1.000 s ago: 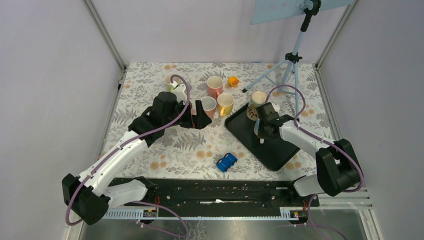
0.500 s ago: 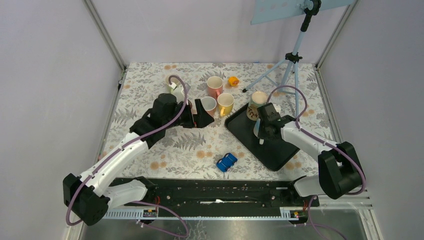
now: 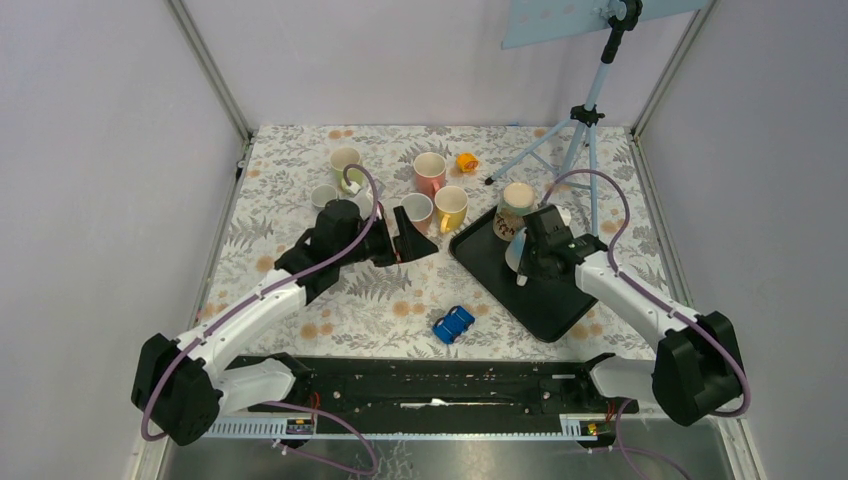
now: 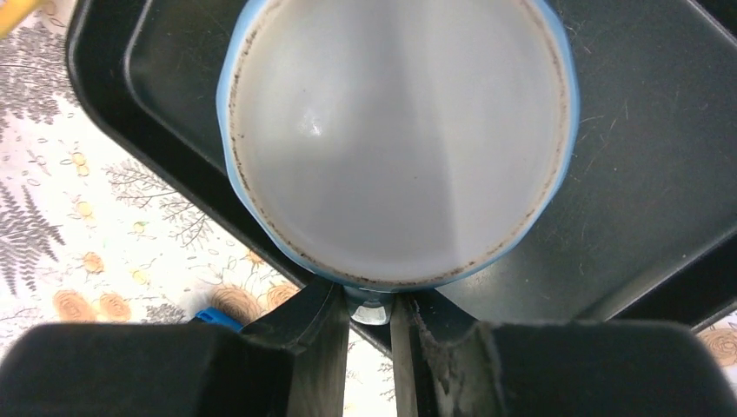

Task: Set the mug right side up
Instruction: Turn over the cup on the tray.

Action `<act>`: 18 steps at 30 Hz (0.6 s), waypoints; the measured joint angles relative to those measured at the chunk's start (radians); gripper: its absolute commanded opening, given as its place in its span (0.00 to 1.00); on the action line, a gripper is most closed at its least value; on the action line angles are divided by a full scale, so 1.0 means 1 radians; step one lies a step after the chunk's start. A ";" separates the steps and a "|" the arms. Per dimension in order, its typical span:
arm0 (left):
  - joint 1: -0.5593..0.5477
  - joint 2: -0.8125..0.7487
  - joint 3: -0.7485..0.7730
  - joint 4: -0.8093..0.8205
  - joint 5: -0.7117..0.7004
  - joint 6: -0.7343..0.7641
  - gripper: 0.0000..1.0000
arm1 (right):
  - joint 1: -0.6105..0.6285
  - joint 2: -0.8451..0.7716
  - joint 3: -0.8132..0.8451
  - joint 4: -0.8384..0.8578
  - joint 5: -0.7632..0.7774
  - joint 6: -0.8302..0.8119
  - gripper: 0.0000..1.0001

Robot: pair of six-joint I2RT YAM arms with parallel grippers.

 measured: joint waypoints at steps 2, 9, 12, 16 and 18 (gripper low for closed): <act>0.000 0.000 -0.008 0.026 0.010 -0.018 0.99 | 0.000 -0.021 0.008 -0.019 -0.005 0.009 0.00; 0.000 0.014 -0.024 0.117 0.056 -0.088 0.97 | 0.000 -0.109 0.065 -0.030 -0.069 0.057 0.00; 0.000 0.032 -0.035 0.173 0.081 -0.126 0.95 | 0.000 -0.134 0.090 -0.028 -0.106 0.080 0.00; 0.000 0.068 -0.061 0.265 0.127 -0.192 0.92 | 0.001 -0.166 0.095 0.003 -0.171 0.117 0.00; 0.000 0.093 -0.076 0.315 0.151 -0.233 0.90 | 0.004 -0.175 0.095 0.029 -0.206 0.138 0.00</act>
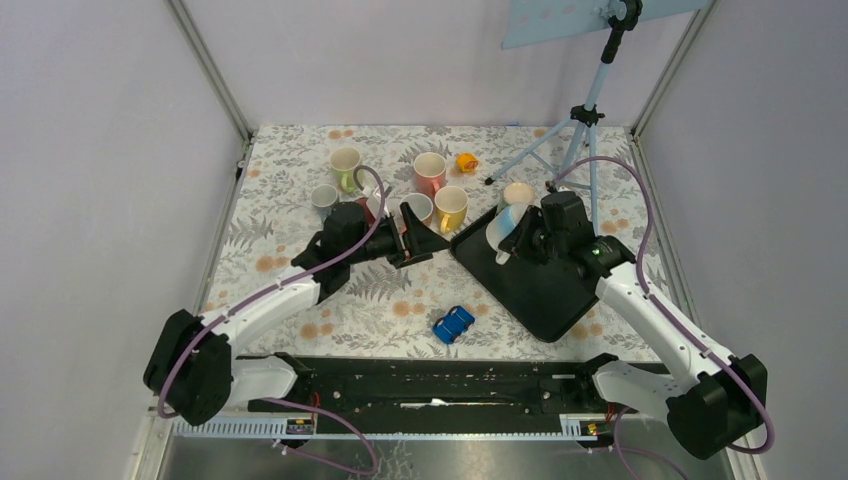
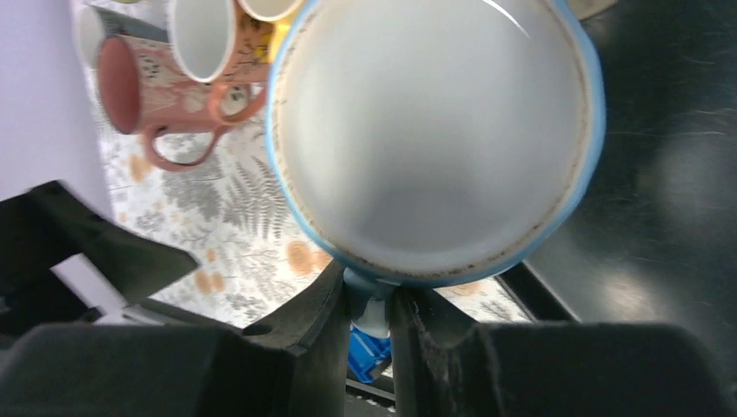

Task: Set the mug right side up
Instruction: Turn over the cup on the tray.

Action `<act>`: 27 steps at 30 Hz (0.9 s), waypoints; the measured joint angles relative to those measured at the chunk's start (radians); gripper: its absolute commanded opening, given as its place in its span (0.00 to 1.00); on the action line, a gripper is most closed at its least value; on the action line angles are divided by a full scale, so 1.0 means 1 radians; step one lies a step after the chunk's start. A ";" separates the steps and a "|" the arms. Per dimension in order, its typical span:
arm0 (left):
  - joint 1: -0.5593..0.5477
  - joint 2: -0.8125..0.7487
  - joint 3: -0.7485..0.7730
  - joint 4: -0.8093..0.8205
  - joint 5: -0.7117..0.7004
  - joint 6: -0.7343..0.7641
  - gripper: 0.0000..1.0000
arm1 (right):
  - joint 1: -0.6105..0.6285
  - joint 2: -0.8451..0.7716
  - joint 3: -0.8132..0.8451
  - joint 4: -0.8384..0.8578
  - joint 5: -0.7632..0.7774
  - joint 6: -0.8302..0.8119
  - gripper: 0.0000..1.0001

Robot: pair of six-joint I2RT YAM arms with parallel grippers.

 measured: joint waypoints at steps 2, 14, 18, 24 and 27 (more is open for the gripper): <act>0.000 0.027 -0.013 0.053 0.023 -0.039 0.89 | 0.006 -0.003 0.000 0.028 -0.029 0.019 0.00; -0.029 0.156 -0.032 0.308 0.091 -0.218 0.77 | 0.045 0.011 0.008 0.202 -0.154 0.135 0.00; -0.043 0.148 -0.032 0.291 0.084 -0.183 0.77 | 0.049 0.030 0.016 0.230 -0.162 0.166 0.00; -0.047 0.120 -0.070 0.341 0.082 -0.205 0.72 | 0.063 0.039 0.014 0.321 -0.170 0.219 0.00; -0.046 0.122 -0.093 0.389 0.082 -0.235 0.71 | 0.080 0.046 0.008 0.400 -0.185 0.249 0.00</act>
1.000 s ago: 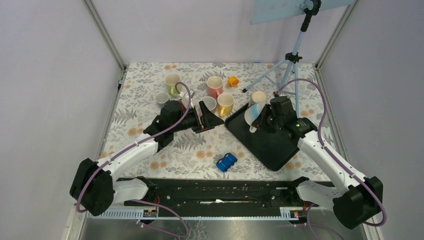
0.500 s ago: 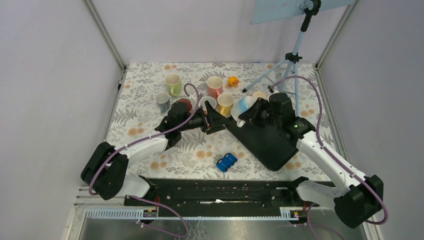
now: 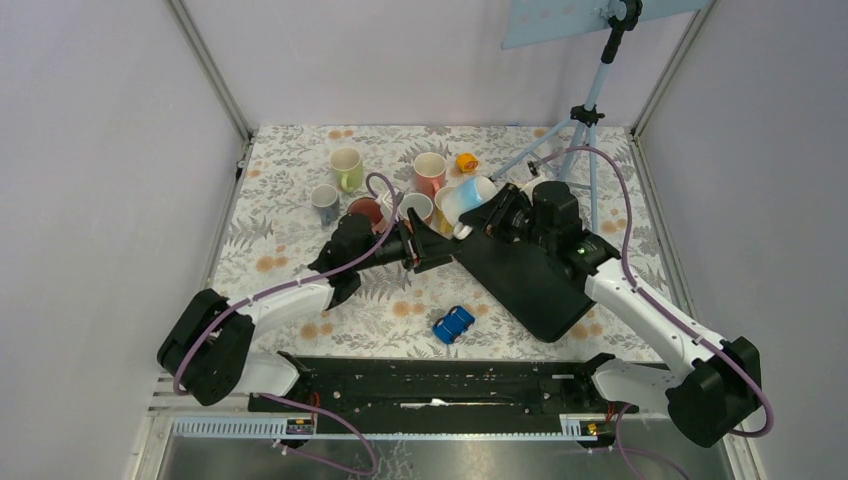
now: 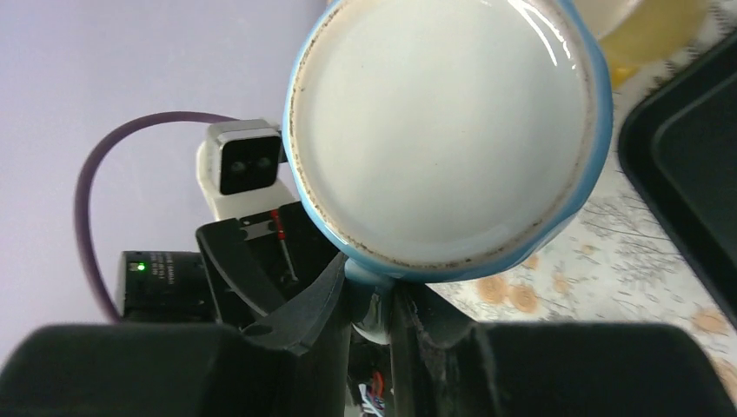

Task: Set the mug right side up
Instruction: Turn over the cup on the tray.

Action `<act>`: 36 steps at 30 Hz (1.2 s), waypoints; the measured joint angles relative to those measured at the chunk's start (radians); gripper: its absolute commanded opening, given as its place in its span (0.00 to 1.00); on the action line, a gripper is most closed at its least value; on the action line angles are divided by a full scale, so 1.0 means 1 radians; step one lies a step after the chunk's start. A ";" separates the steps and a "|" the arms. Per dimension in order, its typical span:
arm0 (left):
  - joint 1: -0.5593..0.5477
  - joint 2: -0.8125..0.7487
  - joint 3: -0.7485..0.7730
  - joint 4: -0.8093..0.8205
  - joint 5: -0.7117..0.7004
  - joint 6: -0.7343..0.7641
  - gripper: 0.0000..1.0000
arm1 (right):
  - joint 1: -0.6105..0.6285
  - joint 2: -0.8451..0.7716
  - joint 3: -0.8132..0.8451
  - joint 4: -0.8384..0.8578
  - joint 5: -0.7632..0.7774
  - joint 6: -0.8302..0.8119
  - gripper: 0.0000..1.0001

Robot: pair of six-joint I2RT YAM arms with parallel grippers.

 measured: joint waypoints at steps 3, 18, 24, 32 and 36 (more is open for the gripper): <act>0.000 0.007 -0.011 0.068 0.004 -0.035 0.71 | 0.019 0.013 -0.013 0.072 -0.014 0.030 0.00; 0.000 0.061 -0.060 0.461 0.014 -0.336 0.58 | 0.059 0.024 -0.177 0.449 -0.048 0.155 0.00; 0.000 0.112 -0.069 0.597 0.006 -0.452 0.57 | 0.067 0.024 -0.221 0.586 -0.046 0.193 0.00; 0.005 0.112 -0.110 0.665 -0.024 -0.523 0.56 | 0.083 0.023 -0.267 0.703 -0.048 0.235 0.00; 0.011 0.112 -0.123 0.678 -0.044 -0.550 0.56 | 0.089 0.018 -0.291 0.744 -0.048 0.251 0.00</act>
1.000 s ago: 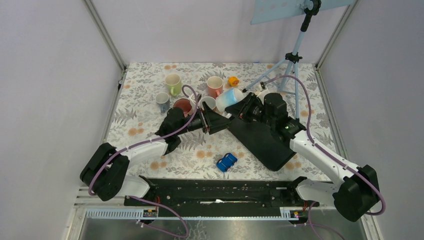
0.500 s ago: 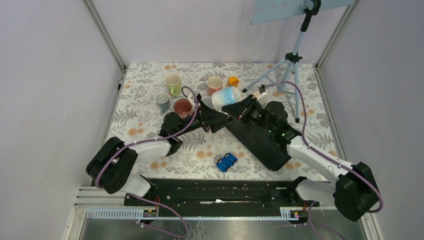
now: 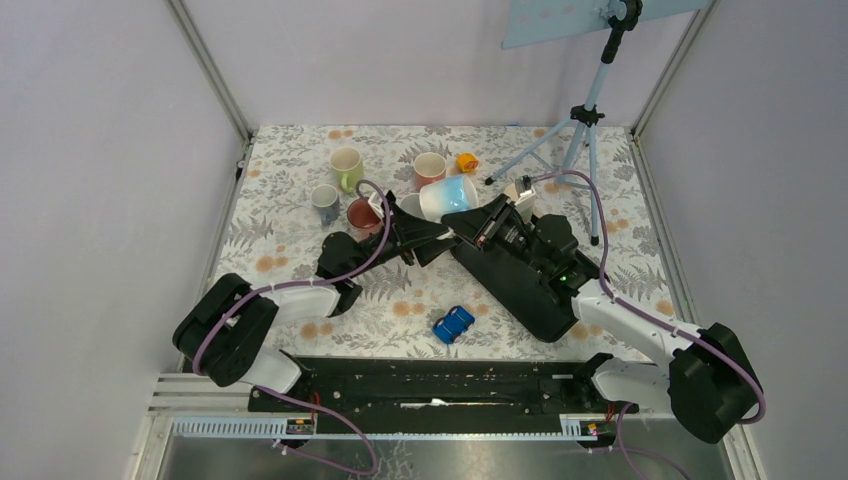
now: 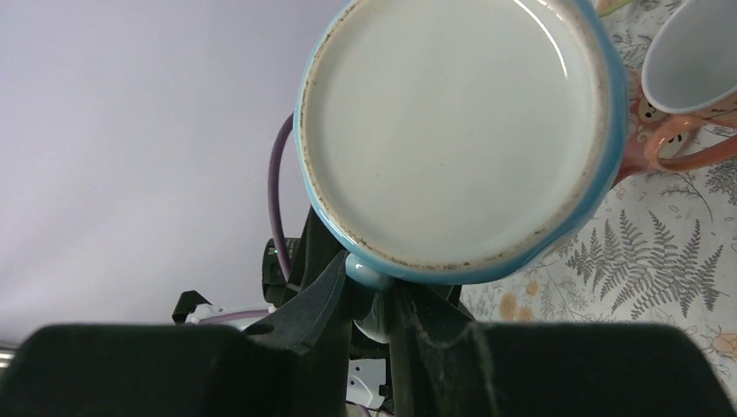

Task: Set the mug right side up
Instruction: Turn over the cup on the tray.

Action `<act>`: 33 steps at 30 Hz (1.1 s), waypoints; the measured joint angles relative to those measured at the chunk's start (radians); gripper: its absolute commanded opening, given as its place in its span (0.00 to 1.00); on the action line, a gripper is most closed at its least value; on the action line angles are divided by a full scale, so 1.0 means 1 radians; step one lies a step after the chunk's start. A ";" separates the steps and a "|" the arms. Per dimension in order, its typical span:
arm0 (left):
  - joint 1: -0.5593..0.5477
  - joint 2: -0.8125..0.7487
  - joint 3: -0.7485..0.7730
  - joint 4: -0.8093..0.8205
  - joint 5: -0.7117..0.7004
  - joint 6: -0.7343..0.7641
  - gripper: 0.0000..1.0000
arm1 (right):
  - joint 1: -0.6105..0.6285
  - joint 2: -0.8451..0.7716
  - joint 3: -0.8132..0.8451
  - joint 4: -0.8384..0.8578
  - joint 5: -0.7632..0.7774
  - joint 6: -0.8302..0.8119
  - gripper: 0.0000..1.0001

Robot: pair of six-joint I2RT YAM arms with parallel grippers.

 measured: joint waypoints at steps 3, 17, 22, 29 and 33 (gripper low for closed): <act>0.005 0.000 -0.008 0.002 -0.015 -0.012 0.56 | 0.002 -0.004 -0.002 0.015 0.000 0.009 0.00; 0.017 0.000 -0.010 0.056 -0.056 -0.072 0.39 | 0.018 -0.008 -0.029 0.129 0.001 0.055 0.00; 0.017 0.000 -0.010 0.066 -0.048 -0.077 0.39 | 0.021 -0.008 -0.042 0.158 0.000 0.061 0.00; 0.023 -0.007 -0.009 0.082 -0.012 -0.072 0.41 | 0.025 0.001 -0.045 0.182 -0.006 0.067 0.00; 0.027 -0.018 -0.009 0.077 0.003 -0.060 0.30 | 0.030 0.013 -0.045 0.213 -0.009 0.084 0.00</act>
